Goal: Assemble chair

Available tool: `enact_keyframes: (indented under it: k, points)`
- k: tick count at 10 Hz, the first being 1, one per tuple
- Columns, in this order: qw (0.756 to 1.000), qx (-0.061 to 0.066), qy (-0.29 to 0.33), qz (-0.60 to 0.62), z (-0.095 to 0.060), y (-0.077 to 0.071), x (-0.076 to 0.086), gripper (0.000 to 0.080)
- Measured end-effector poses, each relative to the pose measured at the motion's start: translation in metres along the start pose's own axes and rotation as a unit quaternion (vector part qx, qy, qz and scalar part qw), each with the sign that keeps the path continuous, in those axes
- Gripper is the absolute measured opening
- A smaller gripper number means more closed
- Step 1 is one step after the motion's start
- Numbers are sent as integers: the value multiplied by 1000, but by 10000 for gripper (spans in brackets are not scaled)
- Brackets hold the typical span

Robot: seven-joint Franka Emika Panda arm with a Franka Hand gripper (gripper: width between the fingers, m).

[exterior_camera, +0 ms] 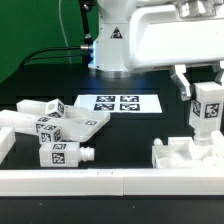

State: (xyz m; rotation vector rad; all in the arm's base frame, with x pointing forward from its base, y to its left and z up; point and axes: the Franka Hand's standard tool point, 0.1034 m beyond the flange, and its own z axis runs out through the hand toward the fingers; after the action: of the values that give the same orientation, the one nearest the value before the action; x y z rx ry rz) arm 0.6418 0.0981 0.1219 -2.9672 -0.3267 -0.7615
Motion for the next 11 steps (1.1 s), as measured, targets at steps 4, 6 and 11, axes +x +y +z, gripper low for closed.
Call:
enact_keyframes:
  k: [4,6,11]
  points:
    - [1000,5,-5,-5,19,-11,-7,284]
    - [1000,5,-7,-6,21,-10,-10,284]
    - [1000,6,-15,-8,34,-14,-23,284]
